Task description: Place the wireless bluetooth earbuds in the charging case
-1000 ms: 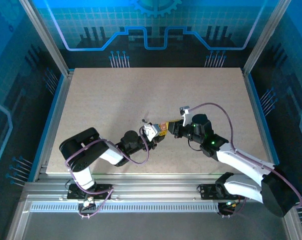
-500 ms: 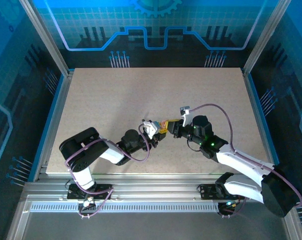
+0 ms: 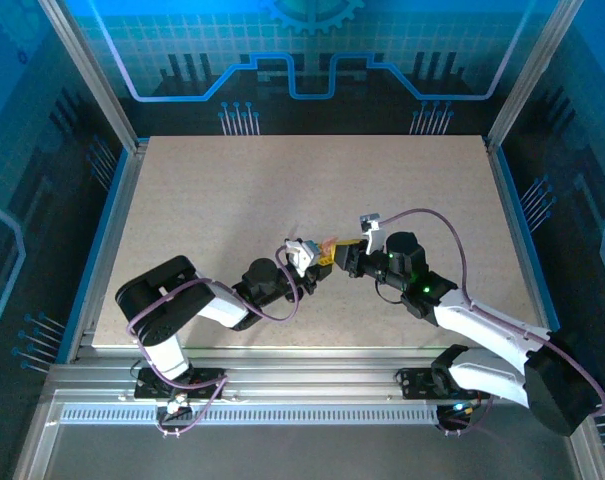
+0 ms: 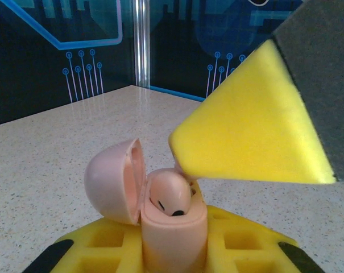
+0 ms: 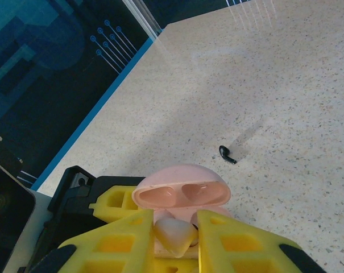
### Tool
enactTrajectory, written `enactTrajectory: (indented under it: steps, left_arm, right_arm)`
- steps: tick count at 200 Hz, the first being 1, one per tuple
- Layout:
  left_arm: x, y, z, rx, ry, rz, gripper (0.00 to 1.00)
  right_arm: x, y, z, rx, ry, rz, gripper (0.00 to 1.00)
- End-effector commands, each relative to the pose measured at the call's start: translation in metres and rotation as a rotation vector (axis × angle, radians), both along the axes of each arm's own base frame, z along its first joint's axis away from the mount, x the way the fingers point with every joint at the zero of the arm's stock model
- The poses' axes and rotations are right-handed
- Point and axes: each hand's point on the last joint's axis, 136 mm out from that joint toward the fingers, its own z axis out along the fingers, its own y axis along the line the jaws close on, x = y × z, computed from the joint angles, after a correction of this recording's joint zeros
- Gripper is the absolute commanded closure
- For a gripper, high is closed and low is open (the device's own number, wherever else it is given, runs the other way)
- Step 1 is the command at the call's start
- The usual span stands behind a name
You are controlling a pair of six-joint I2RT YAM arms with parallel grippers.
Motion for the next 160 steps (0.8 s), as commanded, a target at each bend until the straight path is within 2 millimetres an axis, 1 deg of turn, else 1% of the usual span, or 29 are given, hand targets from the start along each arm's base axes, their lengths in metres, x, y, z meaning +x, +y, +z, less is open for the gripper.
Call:
enactTrajectory:
  steps: [1,33,50,62,87,89,93,119,160]
  left_arm:
    - [0.001,-0.001,0.036,-0.088,-0.066,0.008,0.78]
    - [0.001,-0.001,0.037,-0.089,-0.066,0.006,0.78]
    - [0.0,-0.001,0.036,-0.087,-0.065,0.005,0.78]
    - [0.0,-0.001,0.036,-0.087,-0.065,0.005,0.78]
    - [0.0,0.0,0.035,-0.084,-0.064,0.004,0.78]
    - [0.0,0.0,0.034,-0.084,-0.064,0.004,0.78]
    - [0.0,0.0,0.034,-0.083,-0.063,0.004,0.78]
    - [-0.001,-0.001,0.035,-0.086,-0.065,-0.001,0.78]
    - [-0.002,-0.002,0.037,-0.09,-0.066,-0.008,0.78]
  right_arm:
    - [-0.01,0.005,-0.009,-0.007,0.031,0.054,0.71]
    - [-0.007,0.002,-0.001,0.005,0.013,0.04,0.62]
    - [-0.007,0.0,0.005,0.012,0.001,0.036,0.52]
    - [-0.008,-0.002,0.01,0.018,-0.012,0.033,0.49]
    - [-0.01,-0.011,0.022,0.024,-0.048,0.014,0.43]
    - [-0.011,-0.012,0.019,0.013,-0.033,0.011,0.42]
    - [-0.012,-0.015,0.019,0.005,-0.033,0.004,0.41]
    - [-0.013,-0.027,0.017,-0.013,-0.032,-0.015,0.39]
    - [-0.012,-0.029,0.009,-0.033,0.011,0.013,0.39]
